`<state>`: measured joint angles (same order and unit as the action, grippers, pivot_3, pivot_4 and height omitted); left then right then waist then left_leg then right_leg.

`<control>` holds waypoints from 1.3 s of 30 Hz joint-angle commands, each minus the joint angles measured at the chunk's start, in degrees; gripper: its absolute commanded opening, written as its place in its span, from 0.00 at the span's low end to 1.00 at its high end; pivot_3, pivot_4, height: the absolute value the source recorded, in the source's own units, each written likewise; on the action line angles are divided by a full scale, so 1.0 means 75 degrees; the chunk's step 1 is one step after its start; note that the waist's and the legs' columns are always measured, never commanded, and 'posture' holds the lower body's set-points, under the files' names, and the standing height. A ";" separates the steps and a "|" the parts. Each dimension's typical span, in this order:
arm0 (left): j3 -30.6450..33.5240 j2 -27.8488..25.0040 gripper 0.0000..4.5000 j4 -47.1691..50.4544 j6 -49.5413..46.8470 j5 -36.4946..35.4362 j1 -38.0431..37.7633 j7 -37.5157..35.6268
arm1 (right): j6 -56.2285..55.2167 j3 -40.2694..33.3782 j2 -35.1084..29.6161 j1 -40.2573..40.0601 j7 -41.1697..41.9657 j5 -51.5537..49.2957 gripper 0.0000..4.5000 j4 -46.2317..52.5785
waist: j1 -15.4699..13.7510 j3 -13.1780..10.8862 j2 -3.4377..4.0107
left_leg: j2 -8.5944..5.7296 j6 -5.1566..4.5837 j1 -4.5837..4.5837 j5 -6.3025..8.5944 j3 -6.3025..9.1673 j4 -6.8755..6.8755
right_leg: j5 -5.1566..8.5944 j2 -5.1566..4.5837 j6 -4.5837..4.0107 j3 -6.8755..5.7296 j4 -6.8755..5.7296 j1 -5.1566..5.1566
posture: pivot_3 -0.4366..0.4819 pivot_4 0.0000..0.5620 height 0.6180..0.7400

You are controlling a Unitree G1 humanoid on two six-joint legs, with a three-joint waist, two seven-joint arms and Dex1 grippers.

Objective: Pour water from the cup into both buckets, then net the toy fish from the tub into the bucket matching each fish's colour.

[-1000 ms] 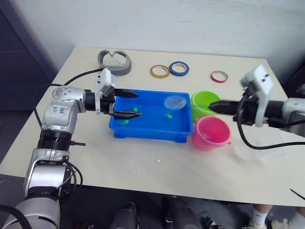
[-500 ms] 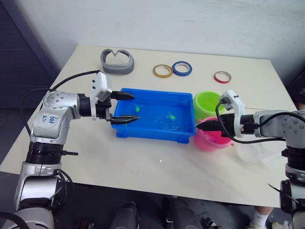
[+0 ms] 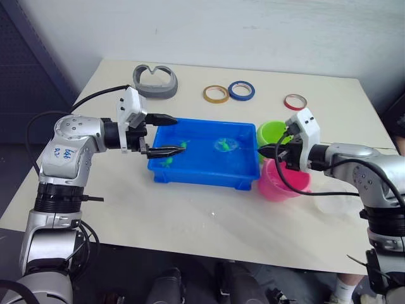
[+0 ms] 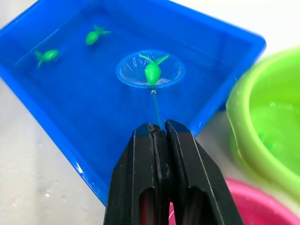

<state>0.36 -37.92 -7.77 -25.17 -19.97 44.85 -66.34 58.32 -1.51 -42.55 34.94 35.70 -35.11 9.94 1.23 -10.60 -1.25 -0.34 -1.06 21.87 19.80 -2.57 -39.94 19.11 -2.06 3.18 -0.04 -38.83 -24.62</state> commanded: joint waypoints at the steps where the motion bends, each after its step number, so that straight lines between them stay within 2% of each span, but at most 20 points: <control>1: -0.0108 0.0171 0.99 -0.0236 0.0280 -0.0012 0.0327 -0.0093 | -0.0833 -0.0355 -0.0217 -0.0296 0.0177 0.0274 0.00 0.0760 | 0.0000 0.0000 0.0000 | 0.0000 0.0000 0.0002 0.0000 0.0000 -0.0001 | 0.0000 -0.0001 0.0001 0.0000 -0.0001 -0.0001 | 0.48 0.27 1.00; 4: -0.0197 0.0399 0.99 -0.0599 0.0373 -0.0035 0.0620 -0.0134 | -0.1119 -0.0650 -0.0329 -0.0628 0.0164 0.0351 0.00 0.1235 | -0.0004 0.0000 0.0000 | 0.0000 0.0001 0.0008 -0.0001 0.0007 -0.0003 | 0.0000 0.0000 0.0001 -0.0006 -0.0001 -0.0005 | 0.48 0.27 1.00; 9: -0.0437 0.0976 0.99 -0.1610 0.0659 0.0006 0.1399 -0.0490 | -0.1051 -0.1967 -0.0812 -0.1402 -0.0038 0.0229 0.00 0.2390 | -0.0123 0.0000 0.0000 | 0.0000 0.0002 0.0028 -0.0001 0.0026 -0.0012 | 0.0000 -0.0001 0.0001 -0.0024 0.0001 -0.0012 | 0.48 0.27 1.00; 13: -0.0626 0.1337 0.99 -0.2410 0.1210 0.0232 0.1856 -0.0701 | -0.0904 -0.2752 -0.1239 -0.1923 -0.0178 0.0374 0.00 0.2755 | -0.0154 0.0000 0.0000 | 0.0000 0.0002 0.0030 -0.0002 0.0030 -0.0011 | 0.0000 -0.0001 0.0001 -0.0027 0.0010 -0.0011 | 0.48 0.27 1.00; 17: -0.0691 0.1674 0.99 -0.3072 0.1624 0.0352 0.2221 -0.0869 | -0.1398 -0.3179 -0.1839 -0.2624 -0.0005 0.0959 0.00 0.2870 | -0.0175 0.0000 0.0000 | -0.0001 0.0002 0.0031 -0.0002 0.0033 -0.0011 | 0.0000 -0.0001 0.0001 -0.0029 0.0010 -0.0009 | 0.48 0.27 1.00; 22: -0.0712 0.1917 0.99 -0.3551 0.1953 0.0433 0.2463 -0.1015 | -0.3041 -0.2907 -0.2631 -0.3481 0.0230 0.2416 0.00 0.2647 | -0.0155 0.0000 0.0000 | -0.0003 0.0002 0.0033 -0.0002 0.0032 -0.0011 | 0.0000 0.0003 0.0001 -0.0025 0.0009 -0.0011 | 0.48 0.27 1.00; 25: -0.0671 0.1922 0.99 -0.3707 0.2055 0.0469 0.2545 -0.1066 | -0.5397 -0.2301 -0.3503 -0.4087 0.0318 0.4259 0.00 0.2088 | -0.0146 0.0000 0.0000 | -0.0004 0.0006 0.0030 -0.0004 0.0028 -0.0013 | 0.0000 0.0009 0.0001 -0.0020 0.0008 -0.0012 | 0.48 0.27 1.00; 29: -0.0611 0.1852 0.99 -0.3755 0.2121 0.0495 0.2560 -0.1080 | -0.8332 -0.1697 -0.4694 -0.4487 -0.0241 0.6514 0.00 0.1097 | -0.0149 0.0000 0.0001 | -0.0003 0.0008 0.0025 -0.0005 0.0025 -0.0013 | 0.0000 0.0012 0.0001 -0.0016 0.0021 -0.0011 | 0.48 0.27 1.00; 31: -0.0595 0.1829 0.99 -0.3736 0.2131 0.0493 0.2541 -0.1091 | -0.9098 -0.1570 -0.4953 -0.4487 -0.0469 0.7121 0.00 0.0696 | -0.0148 0.0000 0.0000 | -0.0004 0.0008 0.0026 -0.0006 0.0018 -0.0014 | 0.0000 0.0012 0.0001 -0.0011 0.0021 -0.0015 | 0.48 0.27 1.00; 34: -0.0540 0.1747 0.99 -0.3627 0.2063 0.0474 0.2477 -0.1051 | -1.0410 -0.1225 -0.5424 -0.3949 -0.1361 0.8294 0.00 -0.0065 | -0.0143 0.0000 0.0001 | -0.0002 0.0010 0.0026 -0.0007 0.0016 -0.0014 | 0.0000 0.0015 0.0001 -0.0011 0.0018 -0.0015 | 0.48 0.27 1.00; 39: -0.0494 0.1594 0.99 -0.3497 0.2013 0.0486 0.2345 -0.1029 | -1.1546 -0.0756 -0.5381 -0.2969 -0.1808 0.8908 0.00 -0.0691 | -0.0118 0.0000 0.0001 | 0.0001 0.0021 0.0025 -0.0013 0.0001 -0.0016 | 0.0000 0.0020 0.0000 0.0005 0.0012 -0.0036 | 0.48 0.27 1.00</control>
<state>-4.53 -25.12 -36.37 -10.02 -16.05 62.36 -73.96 -24.83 -7.54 -82.50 10.79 23.74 29.88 5.89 0.35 -10.60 -1.25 -0.33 -0.90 22.06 19.69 -2.57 -40.06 19.10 -1.91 3.19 -0.01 -38.75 -24.91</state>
